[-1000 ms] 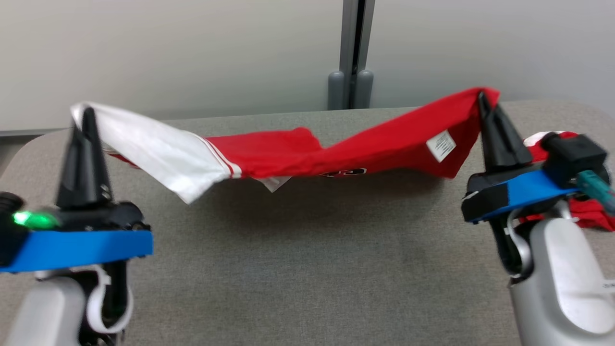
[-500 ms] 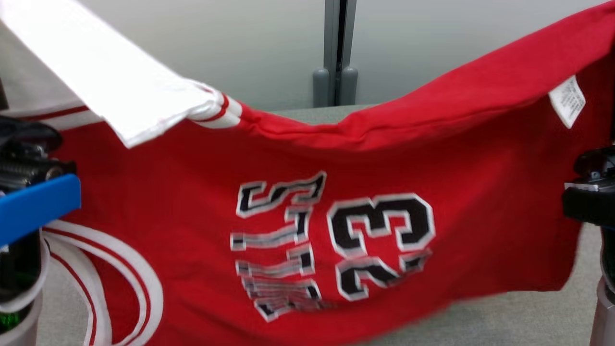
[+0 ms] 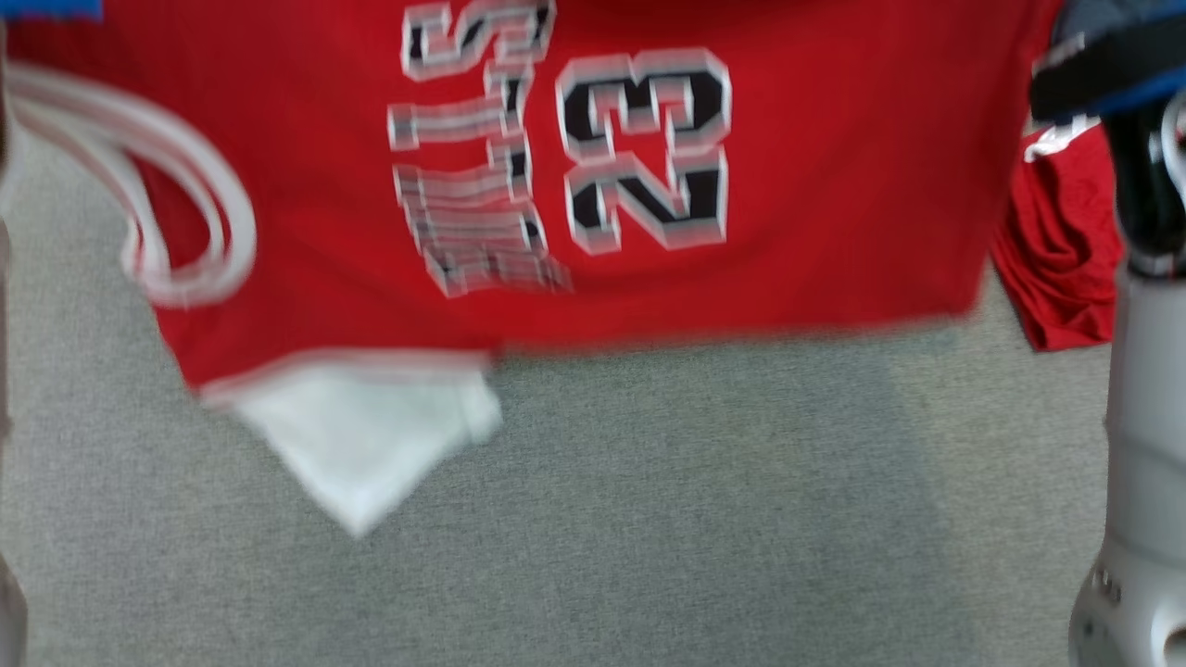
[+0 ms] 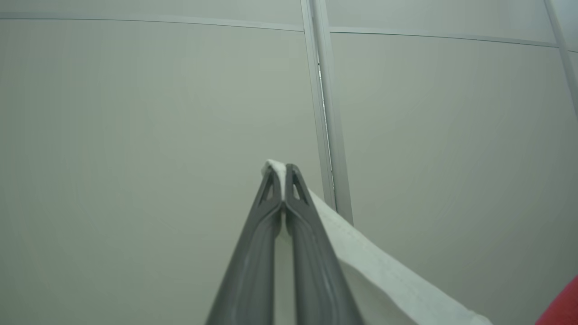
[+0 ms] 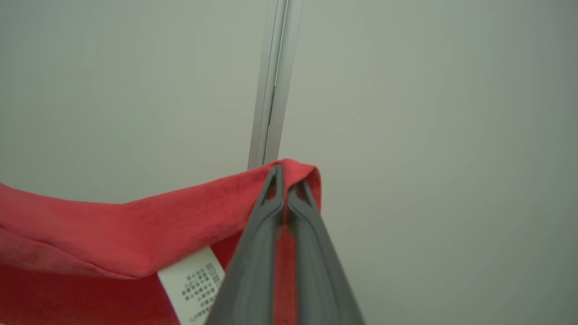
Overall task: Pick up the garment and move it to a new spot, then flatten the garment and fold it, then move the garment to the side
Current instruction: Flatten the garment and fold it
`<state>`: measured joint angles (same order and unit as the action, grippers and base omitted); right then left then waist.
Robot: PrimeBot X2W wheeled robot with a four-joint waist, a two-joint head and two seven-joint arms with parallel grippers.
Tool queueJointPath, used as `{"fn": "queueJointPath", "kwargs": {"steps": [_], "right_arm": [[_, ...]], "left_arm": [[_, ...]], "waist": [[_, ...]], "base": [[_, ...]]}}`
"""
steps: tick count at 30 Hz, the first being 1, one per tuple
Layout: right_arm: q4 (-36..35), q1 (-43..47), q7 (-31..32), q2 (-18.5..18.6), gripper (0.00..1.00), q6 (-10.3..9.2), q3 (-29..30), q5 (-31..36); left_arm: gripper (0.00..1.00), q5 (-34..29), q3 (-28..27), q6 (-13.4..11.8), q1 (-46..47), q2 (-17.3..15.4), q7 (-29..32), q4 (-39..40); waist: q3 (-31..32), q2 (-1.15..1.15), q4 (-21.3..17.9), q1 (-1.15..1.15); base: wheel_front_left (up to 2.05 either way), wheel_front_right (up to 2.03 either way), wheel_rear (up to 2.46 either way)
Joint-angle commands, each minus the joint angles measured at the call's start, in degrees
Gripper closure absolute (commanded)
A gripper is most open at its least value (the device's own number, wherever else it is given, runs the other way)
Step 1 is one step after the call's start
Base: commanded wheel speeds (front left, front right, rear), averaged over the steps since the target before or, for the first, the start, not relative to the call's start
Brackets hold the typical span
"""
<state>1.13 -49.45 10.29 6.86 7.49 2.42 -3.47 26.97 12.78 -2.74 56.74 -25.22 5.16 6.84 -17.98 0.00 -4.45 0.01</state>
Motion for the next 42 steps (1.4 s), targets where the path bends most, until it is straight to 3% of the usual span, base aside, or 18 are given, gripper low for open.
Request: {"fn": "queueJointPath", "kwargs": {"steps": [1, 9, 14, 21, 28, 32, 42], "right_arm": [[3.69, -4.96, -1.05, -0.11, 1.00, 0.00, -0.10, 1.68], [24.97, -21.38, -6.83, -0.56, 1.00, 0.00, 0.07, 13.45], [34.66, -24.27, -10.91, -1.85, 1.00, 0.00, 3.18, 18.97], [44.68, -20.89, -16.27, -3.30, 1.00, 0.00, 7.91, 23.01], [50.21, -18.01, -21.26, -3.76, 1.00, 0.00, 9.39, 21.11], [51.04, -15.88, -22.78, -3.86, 1.00, 0.00, 9.12, 18.88], [45.67, -4.65, -24.74, -3.95, 1.00, 0.00, 4.02, 10.92]], "left_arm": [[1.00, -1.25, 0.13, 0.14, 4.59, 0.43, -1.31, -3.37], [1.00, -3.85, 2.18, 0.10, 17.09, 5.89, -9.11, -21.79], [1.00, -3.12, 3.68, 1.19, 15.11, 8.72, -13.08, -28.03], [1.00, -0.24, 3.85, 3.28, 8.20, 11.45, -17.84, -33.93], [1.00, 3.82, 0.79, 5.15, -0.82, 12.45, -19.99, -31.37], [1.00, 4.99, -1.11, 4.96, -7.03, 12.22, -20.23, -27.79], [1.00, 6.61, -4.43, 3.87, -23.32, 12.13, -20.42, -17.89]], "waist": [[-2.41, 0.00, 1.59, -0.01], [-7.74, 0.00, 4.97, -0.01], [-12.09, 0.00, 7.65, -0.01], [-15.72, 0.00, 8.98, -0.01], [-15.84, 0.00, 8.53, -0.01], [-14.84, 0.00, 8.25, -0.01], [-8.49, 0.00, 7.44, -0.01]], "base": [[0.00, 0.00, 0.00], [0.00, 0.00, 0.00], [0.00, 0.00, 0.00], [0.00, 0.00, 0.00], [0.00, 0.00, 0.00], [0.00, 0.00, 0.00], [0.00, 0.00, 0.00]]}}
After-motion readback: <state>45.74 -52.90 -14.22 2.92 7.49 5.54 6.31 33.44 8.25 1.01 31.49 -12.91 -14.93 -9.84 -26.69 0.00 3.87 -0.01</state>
